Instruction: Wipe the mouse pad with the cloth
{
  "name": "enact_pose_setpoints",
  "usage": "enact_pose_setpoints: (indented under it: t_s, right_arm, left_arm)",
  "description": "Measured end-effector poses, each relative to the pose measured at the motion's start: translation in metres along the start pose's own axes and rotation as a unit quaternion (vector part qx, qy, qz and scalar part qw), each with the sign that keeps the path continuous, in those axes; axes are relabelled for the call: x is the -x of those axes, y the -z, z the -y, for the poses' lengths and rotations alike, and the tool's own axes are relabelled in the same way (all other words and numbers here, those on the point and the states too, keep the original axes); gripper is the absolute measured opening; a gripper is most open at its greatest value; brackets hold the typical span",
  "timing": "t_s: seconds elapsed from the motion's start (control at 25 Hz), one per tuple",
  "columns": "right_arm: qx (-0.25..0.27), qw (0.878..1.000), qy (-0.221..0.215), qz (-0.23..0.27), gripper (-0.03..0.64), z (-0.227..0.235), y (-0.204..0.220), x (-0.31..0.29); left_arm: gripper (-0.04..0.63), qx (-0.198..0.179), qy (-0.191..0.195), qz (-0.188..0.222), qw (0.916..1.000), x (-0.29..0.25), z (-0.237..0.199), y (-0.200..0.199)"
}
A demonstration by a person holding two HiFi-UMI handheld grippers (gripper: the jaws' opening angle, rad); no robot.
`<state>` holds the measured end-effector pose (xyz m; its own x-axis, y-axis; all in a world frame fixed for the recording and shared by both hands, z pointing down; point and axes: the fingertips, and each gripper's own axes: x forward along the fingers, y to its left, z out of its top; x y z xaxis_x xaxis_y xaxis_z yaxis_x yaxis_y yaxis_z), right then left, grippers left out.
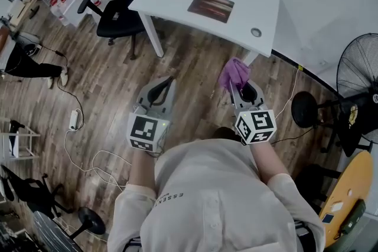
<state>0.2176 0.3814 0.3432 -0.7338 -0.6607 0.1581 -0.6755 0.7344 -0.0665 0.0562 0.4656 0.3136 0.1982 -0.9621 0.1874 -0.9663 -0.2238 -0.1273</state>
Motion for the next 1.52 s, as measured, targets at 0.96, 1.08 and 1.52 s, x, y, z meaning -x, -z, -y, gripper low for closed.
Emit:
enact_pose_setpoints:
  t_s: [0.96, 1.08, 1.52]
  right_arm:
    - [-0.012, 0.997, -0.066, -0.050, 0.094, 0.155, -0.020, -0.201]
    - [-0.012, 0.996, -0.073, -0.052, 0.094, 0.185, -0.028, -0.234]
    - [-0.031, 0.995, -0.062, -0.077, 0.094, 0.266, -0.020, -0.306]
  left_arm:
    - [0.002, 0.029, -0.044, -0.040, 0.9978, -0.220, -0.078, -0.009]
    - [0.002, 0.030, -0.047, -0.039, 0.9977, -0.267, -0.093, -0.018]
    - [0.002, 0.028, -0.028, -0.062, 0.9973, -0.375, -0.117, -0.009]
